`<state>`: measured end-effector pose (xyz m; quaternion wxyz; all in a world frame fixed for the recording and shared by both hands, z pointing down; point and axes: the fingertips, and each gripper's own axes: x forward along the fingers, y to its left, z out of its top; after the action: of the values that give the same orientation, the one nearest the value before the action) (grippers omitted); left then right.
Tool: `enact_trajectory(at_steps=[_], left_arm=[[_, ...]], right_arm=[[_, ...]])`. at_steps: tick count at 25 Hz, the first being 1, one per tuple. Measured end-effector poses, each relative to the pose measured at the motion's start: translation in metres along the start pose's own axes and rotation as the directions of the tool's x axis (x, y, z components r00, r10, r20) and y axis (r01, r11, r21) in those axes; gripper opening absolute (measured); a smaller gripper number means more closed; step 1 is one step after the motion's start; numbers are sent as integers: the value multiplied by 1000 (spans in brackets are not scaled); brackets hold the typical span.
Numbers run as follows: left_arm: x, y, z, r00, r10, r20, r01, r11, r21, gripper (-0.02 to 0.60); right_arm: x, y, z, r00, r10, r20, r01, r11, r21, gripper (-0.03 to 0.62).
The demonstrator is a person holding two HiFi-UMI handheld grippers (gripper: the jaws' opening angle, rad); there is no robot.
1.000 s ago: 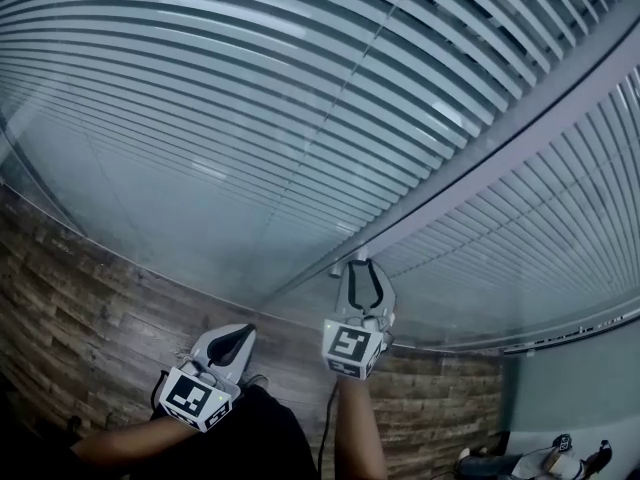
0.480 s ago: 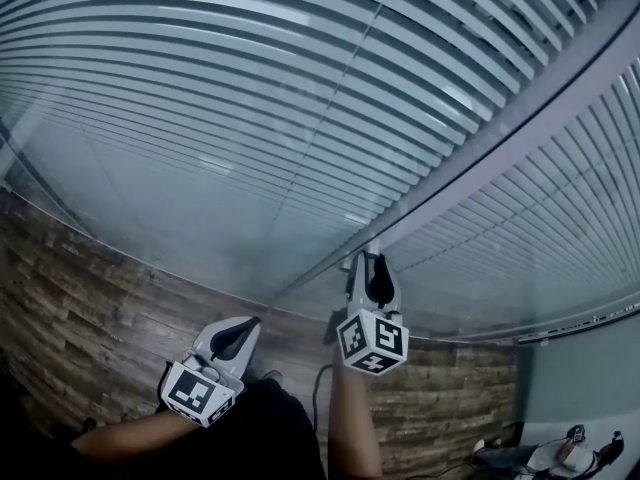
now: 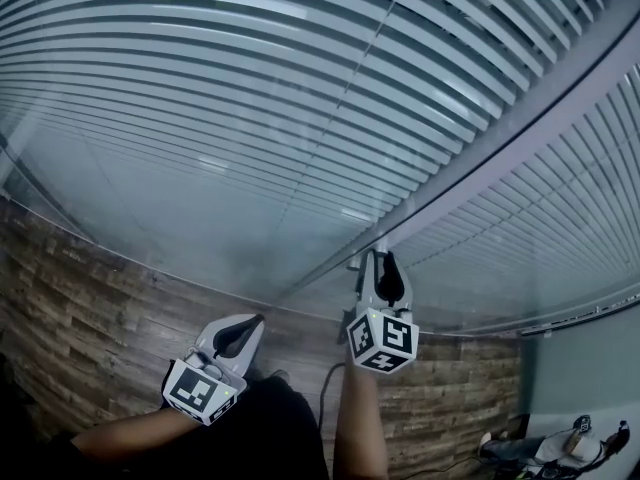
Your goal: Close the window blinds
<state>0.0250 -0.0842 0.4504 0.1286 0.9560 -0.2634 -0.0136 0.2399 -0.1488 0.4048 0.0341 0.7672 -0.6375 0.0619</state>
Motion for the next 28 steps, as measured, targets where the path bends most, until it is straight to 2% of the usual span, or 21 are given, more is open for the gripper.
enact_trajectory(at_steps=[6, 13, 19, 21, 25, 28], left_arm=[[4, -4, 6, 1000, -13, 7, 13, 1000, -14, 0], [3, 3, 8, 999, 12, 29, -12, 1000, -15, 0], [-2, 6, 6, 999, 20, 34, -19, 1000, -18, 0], [-4, 8, 4, 999, 21, 34, -20, 1000, -18, 0], [-7, 6, 2, 999, 19, 32, -18, 1000, -22, 0], [-9, 3, 1, 999, 19, 35, -18, 1000, -23, 0]], right_arm=[[0, 1, 6, 999, -17, -38, 8, 980, -201, 129], [2, 2, 4, 995, -62, -75, 22, 897, -441, 129], [4, 6, 1, 995, -54, -83, 1, 843, -538, 129], [4, 7, -1, 995, -64, -83, 1, 801, -598, 129], [5, 11, -1, 992, -92, -84, 2, 686, -728, 129], [5, 12, -1, 992, -86, -89, -12, 649, -761, 129]])
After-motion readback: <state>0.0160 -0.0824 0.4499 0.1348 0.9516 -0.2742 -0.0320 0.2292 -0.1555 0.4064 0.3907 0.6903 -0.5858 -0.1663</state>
